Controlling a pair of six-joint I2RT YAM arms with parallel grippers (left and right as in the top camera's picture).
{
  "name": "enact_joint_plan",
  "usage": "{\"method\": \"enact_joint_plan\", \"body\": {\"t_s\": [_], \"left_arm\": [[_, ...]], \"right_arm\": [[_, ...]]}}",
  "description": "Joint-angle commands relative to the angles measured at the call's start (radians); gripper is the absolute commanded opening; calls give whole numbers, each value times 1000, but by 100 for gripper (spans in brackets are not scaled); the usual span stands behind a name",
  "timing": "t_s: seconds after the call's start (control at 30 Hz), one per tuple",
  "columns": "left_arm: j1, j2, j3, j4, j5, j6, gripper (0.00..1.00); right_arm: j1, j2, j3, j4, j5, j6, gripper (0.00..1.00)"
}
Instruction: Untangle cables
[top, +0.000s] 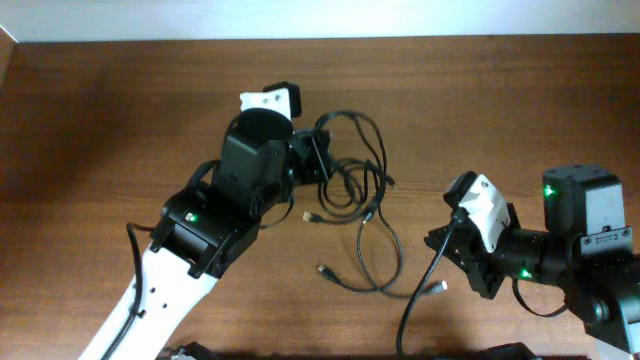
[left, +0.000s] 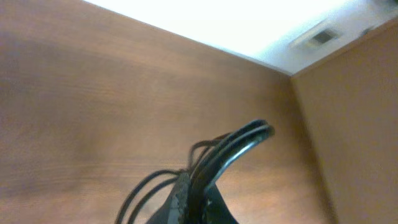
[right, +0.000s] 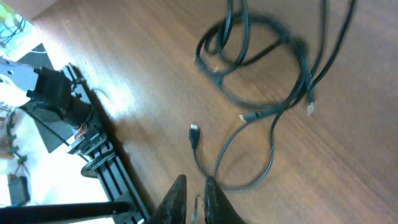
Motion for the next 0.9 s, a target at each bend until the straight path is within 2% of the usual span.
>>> {"method": "enact_joint_plan", "body": {"t_s": [0.0,0.03,0.07,0.13,0.17,0.23,0.37,0.43,0.5,0.77,0.87], "left_arm": [[6,-3,25,87,16,-18,0],[6,-5,25,97,16,-18,0],[6,-5,25,97,29,-18,0],[6,-5,25,124,111,-18,0],[6,-5,25,139,155,-18,0],[6,-5,25,138,194,-18,0],[6,-5,25,158,253,-18,0],[6,-6,25,160,254,-18,0],[6,-15,25,172,278,-18,0],[18,-39,25,174,278,-16,0],[61,-38,25,153,270,-10,0]], "right_arm": [[-4,15,10,-19,38,7,28],[-4,21,10,-19,38,7,37],[-4,34,10,-17,38,7,56],[-4,63,10,-7,37,8,63],[-4,88,10,0,36,29,74],[-4,123,10,56,36,183,77],[-5,172,10,170,38,681,81],[-5,215,9,174,94,837,87],[-5,258,9,189,128,896,95],[-5,321,7,191,176,894,95],[-5,321,7,190,103,894,95]]}}
